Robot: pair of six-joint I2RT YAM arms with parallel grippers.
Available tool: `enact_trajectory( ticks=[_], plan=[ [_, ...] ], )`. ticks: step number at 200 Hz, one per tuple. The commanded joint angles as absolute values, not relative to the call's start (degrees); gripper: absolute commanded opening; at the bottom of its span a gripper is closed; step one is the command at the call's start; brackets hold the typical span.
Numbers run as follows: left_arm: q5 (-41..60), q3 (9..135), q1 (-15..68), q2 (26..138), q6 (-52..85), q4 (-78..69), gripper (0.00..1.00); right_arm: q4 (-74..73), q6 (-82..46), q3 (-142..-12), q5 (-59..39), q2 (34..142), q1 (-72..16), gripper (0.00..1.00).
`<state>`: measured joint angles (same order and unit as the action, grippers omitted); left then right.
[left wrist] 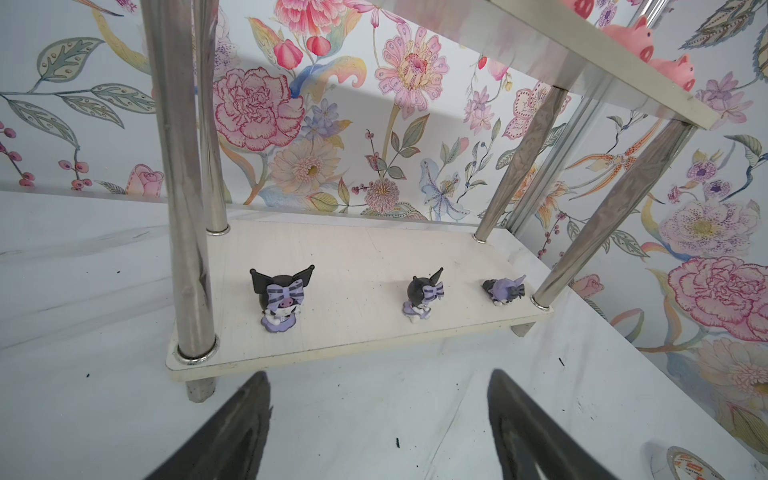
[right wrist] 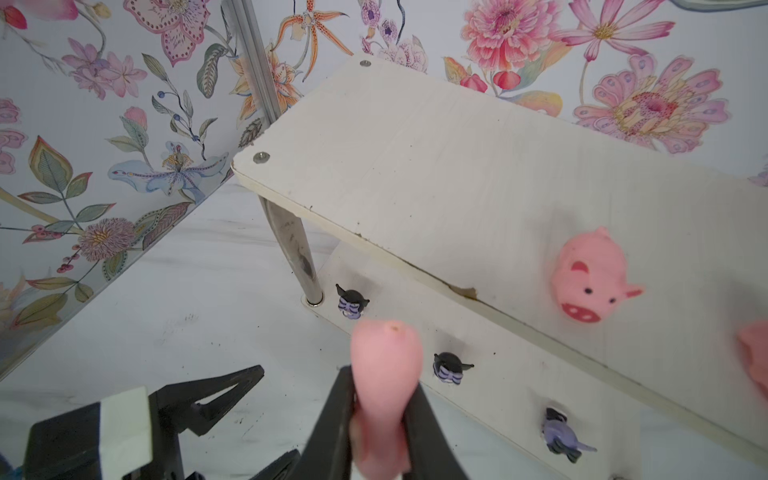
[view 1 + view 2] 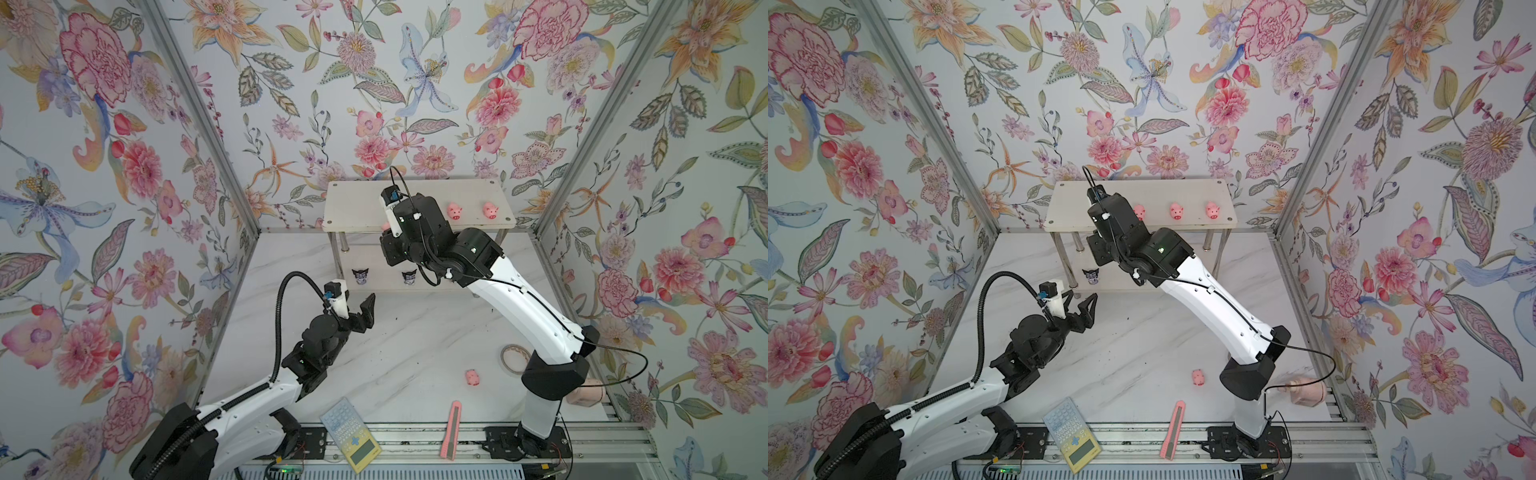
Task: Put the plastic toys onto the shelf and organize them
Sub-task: 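Lower the pig onto the upper tier beside the other pigs with the right gripper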
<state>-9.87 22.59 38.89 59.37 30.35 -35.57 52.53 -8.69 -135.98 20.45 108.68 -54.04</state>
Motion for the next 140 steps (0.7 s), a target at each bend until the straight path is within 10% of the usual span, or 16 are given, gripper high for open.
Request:
enact_trajectory(
  ticks=[1, 140],
  plan=[
    [-10.5, 22.2, 38.2, 60.0, 29.0, -35.4, 0.83, 54.3, -5.8, -142.5, 19.7, 112.3, -53.2, 0.20],
    [-9.8, 23.3, 38.1, 63.4, 29.4, -35.2, 0.83, 51.3, -7.7, -152.6, 12.2, 123.9, -46.1, 0.27]
  ],
)
